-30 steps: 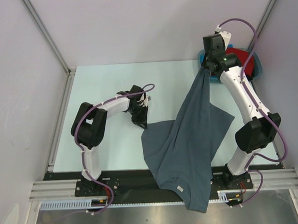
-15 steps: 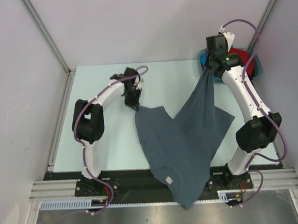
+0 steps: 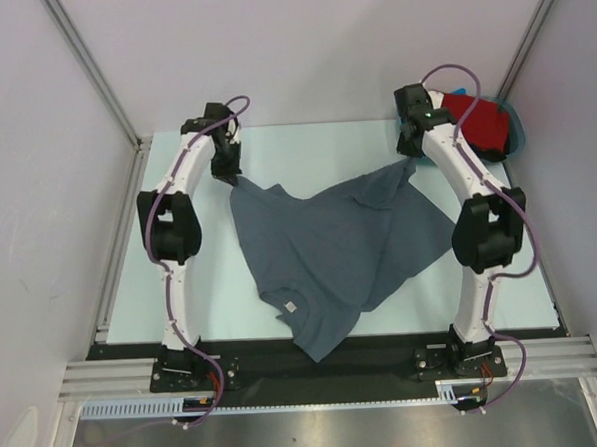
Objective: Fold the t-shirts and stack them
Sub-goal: Flatten the tshirt out
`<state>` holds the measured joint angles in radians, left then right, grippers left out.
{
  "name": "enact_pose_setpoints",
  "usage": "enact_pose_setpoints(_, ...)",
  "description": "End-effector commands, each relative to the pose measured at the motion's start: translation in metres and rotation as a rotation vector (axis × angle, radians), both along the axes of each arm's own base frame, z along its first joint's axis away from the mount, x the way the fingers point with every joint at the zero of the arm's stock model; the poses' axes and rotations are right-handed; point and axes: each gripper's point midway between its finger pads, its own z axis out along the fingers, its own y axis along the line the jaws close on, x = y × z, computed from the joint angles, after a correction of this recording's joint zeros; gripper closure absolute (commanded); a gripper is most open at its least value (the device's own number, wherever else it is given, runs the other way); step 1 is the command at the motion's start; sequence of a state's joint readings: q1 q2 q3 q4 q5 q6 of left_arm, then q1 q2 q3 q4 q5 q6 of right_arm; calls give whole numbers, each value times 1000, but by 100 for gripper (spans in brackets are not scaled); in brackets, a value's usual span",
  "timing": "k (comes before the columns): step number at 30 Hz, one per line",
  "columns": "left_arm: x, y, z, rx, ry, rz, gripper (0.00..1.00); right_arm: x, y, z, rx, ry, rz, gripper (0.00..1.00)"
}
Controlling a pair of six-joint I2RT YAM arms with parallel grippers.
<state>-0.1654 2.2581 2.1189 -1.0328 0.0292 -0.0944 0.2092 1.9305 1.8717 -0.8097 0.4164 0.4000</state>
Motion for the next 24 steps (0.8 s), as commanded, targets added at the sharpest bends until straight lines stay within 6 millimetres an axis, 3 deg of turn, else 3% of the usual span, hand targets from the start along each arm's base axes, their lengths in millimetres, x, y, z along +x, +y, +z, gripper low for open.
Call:
enact_pose_setpoints(1,36,16,20,18,-102,25,99,21,4,-8,46,5,-2,100)
enact_pose_setpoints(3,54,22,15,4,-131,64,98,33,3,-21,42,18,-8,100)
enact_pose_setpoints(4,62,29,18,-4,-156,89,98,42,4,-15,51,-5,-8,100)
enact_pose_setpoints(5,75,30,33,-20,-211,112,98,47,5,-17,69,-5,1,100)
enact_pose_setpoints(7,96,37,40,-38,-281,129,96,62,9,-25,84,-1,4,100)
enact_pose_setpoints(9,118,38,61,-82,-382,133,95,71,12,-33,94,8,7,100)
enact_pose_setpoints(10,123,39,68,-104,-412,135,94,77,15,-52,98,40,14,100)
enact_pose_setpoints(11,127,39,69,-132,-426,150,94,85,19,-43,108,15,19,100)
enact_pose_setpoints(14,146,49,78,-241,-489,198,95,96,21,-67,114,46,20,100)
enact_pose_setpoints(15,155,47,86,-267,-533,193,94,99,19,-65,112,36,15,100)
enact_pose_setpoints(16,161,67,92,-295,-560,215,93,101,18,-68,113,37,11,100)
enact_pose_setpoints(20,179,83,112,-329,-667,210,89,110,8,-85,119,38,-2,100)
enact_pose_setpoints(24,197,95,128,-356,-775,212,100,114,2,-103,102,50,-3,100)
